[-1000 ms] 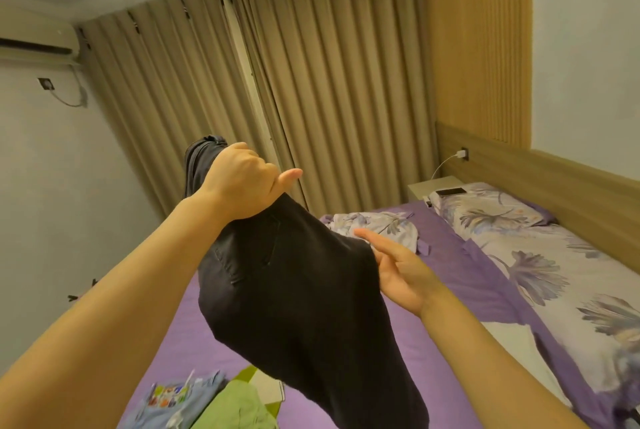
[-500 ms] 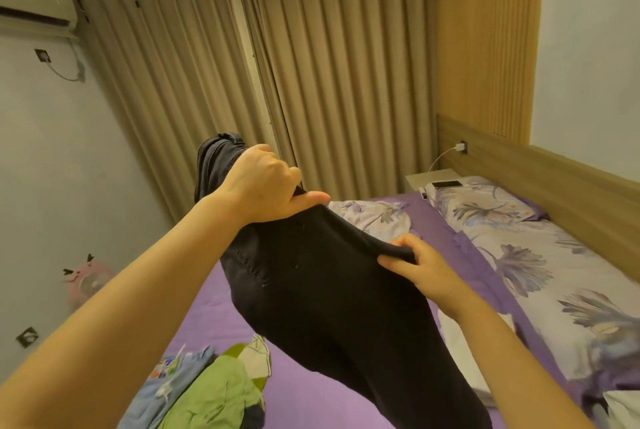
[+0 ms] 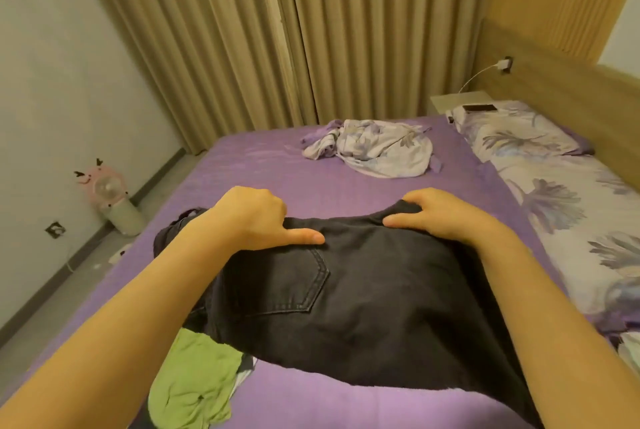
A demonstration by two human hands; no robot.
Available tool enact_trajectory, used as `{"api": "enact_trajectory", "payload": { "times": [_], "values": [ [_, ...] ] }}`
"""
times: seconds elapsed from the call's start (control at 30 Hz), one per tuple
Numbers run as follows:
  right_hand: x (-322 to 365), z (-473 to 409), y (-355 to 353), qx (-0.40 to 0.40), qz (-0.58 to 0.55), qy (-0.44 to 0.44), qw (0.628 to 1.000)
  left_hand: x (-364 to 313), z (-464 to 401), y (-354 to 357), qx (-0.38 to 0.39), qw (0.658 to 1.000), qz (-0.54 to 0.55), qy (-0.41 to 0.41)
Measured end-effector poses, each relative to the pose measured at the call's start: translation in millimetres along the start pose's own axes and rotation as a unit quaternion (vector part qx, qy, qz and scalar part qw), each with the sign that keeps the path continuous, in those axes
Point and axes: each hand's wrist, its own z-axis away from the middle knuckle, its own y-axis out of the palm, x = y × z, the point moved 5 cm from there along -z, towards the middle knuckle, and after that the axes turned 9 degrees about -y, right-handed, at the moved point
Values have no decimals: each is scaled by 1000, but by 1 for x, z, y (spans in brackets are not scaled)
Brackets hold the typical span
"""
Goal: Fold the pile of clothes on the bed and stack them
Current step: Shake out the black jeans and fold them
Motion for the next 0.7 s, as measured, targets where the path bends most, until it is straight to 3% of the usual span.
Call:
{"api": "enact_trajectory", "payload": {
  "times": [0.2,0.3,0.5,0.6,0.7],
  "values": [
    [-84,-44,218,155,34,70,985,2,40,202,207,975,42,-65],
    [-123,-36,302,181,81,134,971,-8,66,292,284,954,60,-73],
    [-149,-43,386,157,81,151,973,0,89,403,402,906,125,-39],
    [-154,-45,408,174,-19,151,973,14,90,431,389,915,109,9],
    [-162,-38,411,203,-49,168,963,32,88,447,389,901,192,17]
  ]
}}
